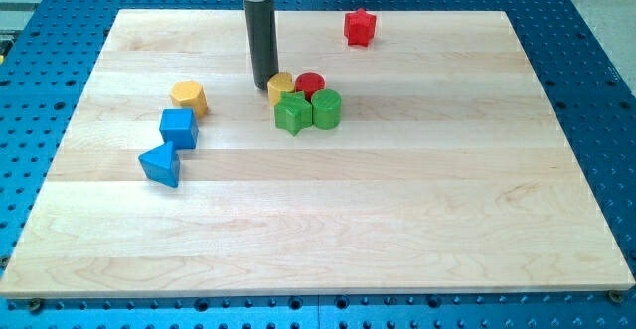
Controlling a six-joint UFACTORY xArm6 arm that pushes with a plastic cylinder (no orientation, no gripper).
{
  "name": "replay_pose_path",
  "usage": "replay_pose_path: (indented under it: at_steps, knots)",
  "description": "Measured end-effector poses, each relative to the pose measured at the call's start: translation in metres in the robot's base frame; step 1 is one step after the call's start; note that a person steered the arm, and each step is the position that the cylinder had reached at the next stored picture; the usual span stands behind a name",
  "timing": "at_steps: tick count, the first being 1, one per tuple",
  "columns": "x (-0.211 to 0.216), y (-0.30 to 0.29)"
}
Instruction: Place the hexagon diagonally top right to the cube
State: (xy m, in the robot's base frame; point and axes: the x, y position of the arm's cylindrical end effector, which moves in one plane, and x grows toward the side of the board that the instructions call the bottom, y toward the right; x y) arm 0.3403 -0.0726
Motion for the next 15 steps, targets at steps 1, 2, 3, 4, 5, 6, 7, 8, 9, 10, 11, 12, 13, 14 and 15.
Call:
replay_pose_path:
  at_steps: [1,2,3,4,5,6,7,8,9,10,11,12,13,14,15]
  knots:
    - [-0.013,-0.084]
    - [-0.007,-0.155]
    - [0.050,-0.140]
    - [0.071,-0.096]
    - [0.049,-0.120]
    - [0.031,-0.147]
    - [0.031,-0.126]
    - [0.054,-0.070]
    - [0.064,-0.062]
    - [0.059,-0.127]
    - [0.046,-0.133]
    - [0.030,-0.112]
    - [0.050,-0.063]
    - [0.056,-0.056]
    - [0.063,-0.056]
